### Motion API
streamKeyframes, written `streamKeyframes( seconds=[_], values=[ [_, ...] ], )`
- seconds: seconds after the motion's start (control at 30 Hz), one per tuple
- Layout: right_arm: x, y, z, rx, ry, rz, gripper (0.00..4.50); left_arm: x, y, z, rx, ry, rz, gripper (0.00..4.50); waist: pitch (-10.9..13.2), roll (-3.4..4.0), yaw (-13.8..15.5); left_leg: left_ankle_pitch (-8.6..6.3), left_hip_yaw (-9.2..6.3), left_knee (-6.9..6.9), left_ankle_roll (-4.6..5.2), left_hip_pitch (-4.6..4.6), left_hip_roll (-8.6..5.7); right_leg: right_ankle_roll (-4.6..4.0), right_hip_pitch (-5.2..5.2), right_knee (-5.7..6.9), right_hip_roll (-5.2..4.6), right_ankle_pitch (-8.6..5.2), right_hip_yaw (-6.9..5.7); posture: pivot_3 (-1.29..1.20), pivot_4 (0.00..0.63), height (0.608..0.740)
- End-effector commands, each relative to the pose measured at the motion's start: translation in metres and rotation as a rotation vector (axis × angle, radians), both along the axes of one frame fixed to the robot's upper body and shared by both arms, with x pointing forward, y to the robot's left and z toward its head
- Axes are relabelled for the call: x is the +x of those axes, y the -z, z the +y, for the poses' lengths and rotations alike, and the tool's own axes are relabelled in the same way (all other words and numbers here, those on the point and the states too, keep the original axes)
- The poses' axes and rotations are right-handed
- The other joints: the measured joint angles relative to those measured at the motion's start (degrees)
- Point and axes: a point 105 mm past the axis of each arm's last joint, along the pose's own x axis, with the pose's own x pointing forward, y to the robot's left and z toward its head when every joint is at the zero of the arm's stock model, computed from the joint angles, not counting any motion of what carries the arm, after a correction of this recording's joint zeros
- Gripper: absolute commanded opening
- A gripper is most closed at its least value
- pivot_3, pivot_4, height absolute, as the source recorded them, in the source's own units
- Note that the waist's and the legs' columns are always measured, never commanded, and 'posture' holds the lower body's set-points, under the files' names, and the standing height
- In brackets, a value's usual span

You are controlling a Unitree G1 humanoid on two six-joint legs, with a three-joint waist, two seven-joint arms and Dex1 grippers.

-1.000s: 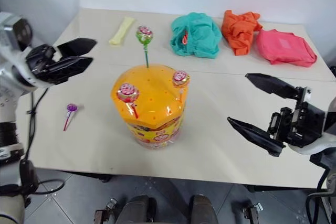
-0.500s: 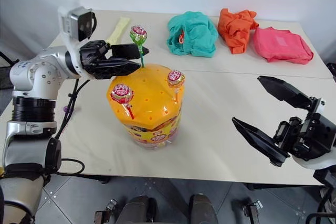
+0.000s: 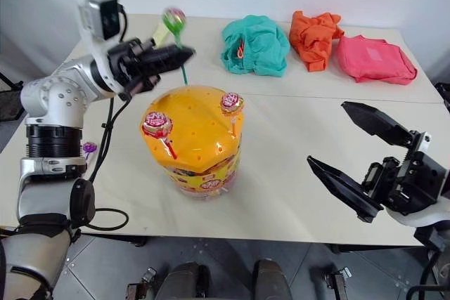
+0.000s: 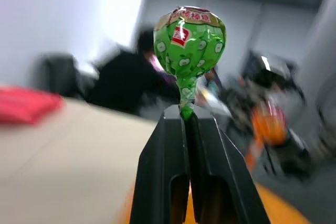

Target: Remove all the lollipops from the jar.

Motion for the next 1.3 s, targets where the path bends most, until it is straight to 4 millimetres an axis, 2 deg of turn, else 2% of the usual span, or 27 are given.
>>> streamKeyframes(
  seconds=[0.03, 0.1, 0.17, 0.2, 0.3, 0.37, 0.43, 0.57, 0.7, 0.73, 0.77, 0.83, 0.9, 1.03, 1.13, 1.2, 1.3],
  values=[
    [-0.001, -0.005, 0.003, 0.011, -0.038, -0.038, 4.5, 0.013, -0.013, 0.044, -0.094, -0.199, 0.021, 0.03, 0.0, 0.0, -0.15, 0.0, 0.01, -0.01, 0.0, 0.01, 0.0, 0.0, -0.01, 0.01, 0.0, 0.0, 0.0, 0.0, 0.15, 0.74],
    [0.003, -0.006, 0.007, -0.004, -0.073, -0.048, 4.5, 0.026, 0.013, 0.076, 0.002, -0.389, 0.101, 0.03, 0.0, 0.02, -0.53, 0.0, 0.0, -0.02, 0.0, 0.03, 0.01, 0.0, -0.01, 0.02, 0.0, 0.0, 0.0, 0.0, 0.15, 0.74],
    [0.005, -0.005, 0.011, -0.033, -0.1, -0.066, 4.5, 0.029, 0.04, 0.097, 0.122, -0.506, 0.153, 0.03, -0.01, 0.04, -1.03, 0.0, 0.02, -0.07, 0.0, 0.11, -0.01, 0.0, 0.0, 0.06, -0.02, 0.0, 0.0, 0.0, 0.15, 0.74],
    [0.007, -0.005, 0.014, -0.063, -0.126, -0.082, 4.5, 0.028, 0.071, 0.113, 0.253, -0.597, 0.197, 0.03, -0.01, 0.04, -1.24, 0.0, 0.0, -0.08, 0.0, 0.11, -0.01, 0.0, 0.0, 0.08, -0.02, 0.0, -0.02, 0.0, 0.15, 0.74],
    [0.009, -0.002, 0.021, -0.143, -0.188, -0.105, 4.5, 0.018, 0.128, 0.142, 0.481, -0.741, 0.324, 0.03, 0.01, 0.06, -1.33, 0.0, 0.04, -0.11, 0.0, 0.13, -0.02, 0.0, -0.01, 0.05, -0.07, 0.0, -0.02, 0.0, 0.15, 0.74],
    [0.01, 0.002, 0.023, -0.186, -0.221, -0.103, 4.5, 0.009, 0.151, 0.15, 0.55, -0.779, 0.394, 0.03, 0.06, -0.04, -1.02, 0.0, 0.01, -0.1, 0.0, 0.08, 0.05, 0.0, -0.01, 0.04, -0.07, 0.0, -0.06, 0.0, 0.15, 0.74],
    [0.011, 0.007, 0.026, -0.223, -0.258, -0.079, 4.5, -0.006, 0.177, 0.15, 0.586, -0.767, 0.506, 0.03, 0.06, -0.12, -0.46, -0.01, -0.13, -0.07, 0.01, -0.01, 0.15, 0.0, -0.01, 0.04, -0.12, 0.0, -0.15, 0.0, 0.15, 0.74],
    [0.015, 0.013, 0.026, -0.263, -0.29, -0.04, 4.5, -0.019, 0.201, 0.152, 0.663, -0.833, 0.599, 0.03, 0.05, -0.12, 0.33, -0.04, -0.17, -0.04, 0.06, 0.01, 0.12, 0.0, 0.08, 0.04, -0.29, 0.0, -0.19, 0.0, 0.15, 0.74],
    [0.018, 0.012, 0.027, -0.255, -0.292, -0.02, 4.5, -0.024, 0.2, 0.152, 0.665, -0.849, 0.602, 0.03, 0.04, -0.08, 0.06, -0.04, -0.12, -0.05, 0.07, 0.03, 0.1, 0.0, 0.08, 0.03, -0.32, 0.0, -0.22, 0.0, 0.15, 0.74],
    [0.018, 0.012, 0.027, -0.251, -0.29, -0.012, 4.5, -0.025, 0.195, 0.152, 0.66, -0.847, 0.575, 0.51, 0.04, -0.08, -0.04, -0.04, -0.09, -0.06, 0.07, 0.05, 0.11, 0.0, 0.07, 0.04, -0.31, 0.0, -0.23, 0.0, 0.15, 0.74],
    [0.019, 0.013, 0.027, -0.248, -0.284, 0.003, 4.5, -0.024, 0.188, 0.153, 0.643, -0.849, 0.541, 0.63, 0.05, -0.07, -0.07, -0.04, -0.06, -0.07, 0.07, 0.05, 0.1, 0.0, 0.06, 0.03, -0.29, 0.0, -0.23, 0.0, 0.15, 0.74],
    [0.024, 0.021, 0.027, -0.278, -0.258, 0.149, 4.5, -0.026, 0.169, 0.151, 0.577, -0.802, 0.435, 1.24, 0.06, -0.05, 0.06, -0.03, -0.04, -0.08, 0.06, 0.05, 0.1, -0.01, 0.03, 0.03, -0.23, 0.0, -0.23, 0.0, 0.15, 0.74],
    [0.03, 0.022, 0.029, -0.283, -0.217, 0.192, 4.5, -0.035, 0.153, 0.15, 0.551, -0.732, 0.319, 1.8, 0.05, -0.08, 0.03, -0.03, -0.03, -0.08, 0.06, 0.04, 0.15, -0.02, 0.02, 0.03, -0.28, -0.01, -0.22, 0.0, 0.15, 0.74],
    [0.031, 0.008, 0.044, -0.2, -0.277, 0.154, 4.5, -0.051, 0.126, 0.157, 0.482, -0.647, 0.134, 1.8, 0.07, -0.03, -0.2, -0.03, 0.05, -0.08, 0.04, 0.05, 0.12, -0.07, 0.0, -0.05, -0.22, 0.0, -0.24, 0.0, 0.15, 0.74],
    [0.036, 0.009, 0.054, -0.219, -0.306, 0.164, 4.5, -0.058, 0.117, 0.163, 0.454, -0.631, 0.059, 1.8, 0.1, 0.02, -0.08, -0.03, 0.05, -0.08, 0.04, 0.05, 0.11, -0.07, -0.01, -0.04, -0.23, 0.0, -0.25, 0.0, 0.15, 0.74],
    [0.045, 0.007, 0.064, -0.205, -0.34, 0.167, 4.5, -0.068, 0.1, 0.155, 0.341, -0.574, -0.031, 1.8, 0.09, 0.0, -0.08, -0.04, 0.06, -0.08, 0.05, 0.03, 0.1, -0.07, 0.0, -0.06, -0.23, 0.0, -0.26, 0.0, 0.15, 0.74],
    [0.052, 0.003, 0.076, -0.17, -0.388, 0.171, 4.5, -0.087, 0.086, 0.141, 0.216, -0.487, -0.134, 1.8, 0.09, 0.0, -0.19, -0.04, 0.04, -0.08, 0.05, 0.03, 0.19, -0.07, -0.01, -0.03, -0.29, 0.01, -0.28, 0.0, 0.15, 0.74]
  ],
)
